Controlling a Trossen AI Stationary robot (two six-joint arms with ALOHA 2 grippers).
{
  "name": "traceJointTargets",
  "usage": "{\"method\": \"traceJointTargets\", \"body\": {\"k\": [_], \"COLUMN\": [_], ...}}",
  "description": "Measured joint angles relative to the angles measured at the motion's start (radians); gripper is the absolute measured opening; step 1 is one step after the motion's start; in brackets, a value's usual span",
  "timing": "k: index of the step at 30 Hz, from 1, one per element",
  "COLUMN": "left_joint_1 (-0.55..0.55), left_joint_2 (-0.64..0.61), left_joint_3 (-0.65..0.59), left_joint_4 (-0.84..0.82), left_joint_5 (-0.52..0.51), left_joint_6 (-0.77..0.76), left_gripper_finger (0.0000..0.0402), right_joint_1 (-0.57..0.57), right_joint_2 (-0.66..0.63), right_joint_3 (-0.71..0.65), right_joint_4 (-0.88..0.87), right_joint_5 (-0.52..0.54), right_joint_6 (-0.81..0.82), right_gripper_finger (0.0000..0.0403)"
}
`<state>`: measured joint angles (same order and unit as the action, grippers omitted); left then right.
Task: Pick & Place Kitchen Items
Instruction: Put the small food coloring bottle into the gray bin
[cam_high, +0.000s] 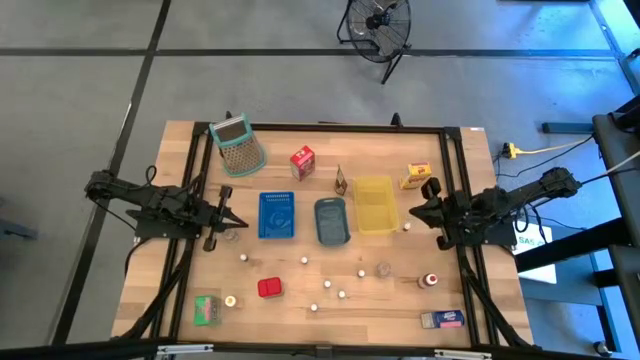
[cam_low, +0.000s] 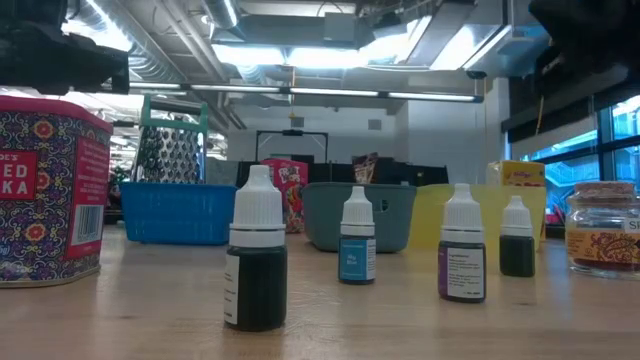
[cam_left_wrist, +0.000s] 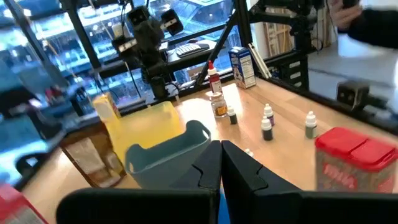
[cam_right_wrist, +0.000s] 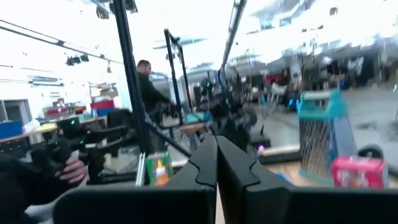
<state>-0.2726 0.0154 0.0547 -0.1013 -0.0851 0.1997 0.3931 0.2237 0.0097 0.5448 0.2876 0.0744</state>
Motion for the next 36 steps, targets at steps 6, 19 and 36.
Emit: {"method": "traceJointTargets", "body": {"k": [6, 19, 36], "left_joint_1": [0.000, 0.000, 0.000], "left_joint_2": [0.000, 0.000, 0.000], "left_joint_3": [0.000, 0.000, 0.000], "left_joint_4": [0.000, 0.001, 0.086], "left_joint_5": [-0.006, 0.025, -0.286], "left_joint_6": [-0.179, -0.359, -0.192], "left_gripper_finger": [0.0004, 0.0004, 0.0004], "right_joint_1": [0.000, -0.002, -0.002], "right_joint_2": [0.000, 0.000, 0.068], "right_joint_3": [0.000, 0.004, 0.045], "right_joint_4": [0.008, -0.007, -0.264], "right_joint_5": [0.089, 0.202, 0.264], "right_joint_6": [-0.132, -0.219, -0.298], "right_gripper_finger": [0.0003, 0.0006, 0.0213]}}
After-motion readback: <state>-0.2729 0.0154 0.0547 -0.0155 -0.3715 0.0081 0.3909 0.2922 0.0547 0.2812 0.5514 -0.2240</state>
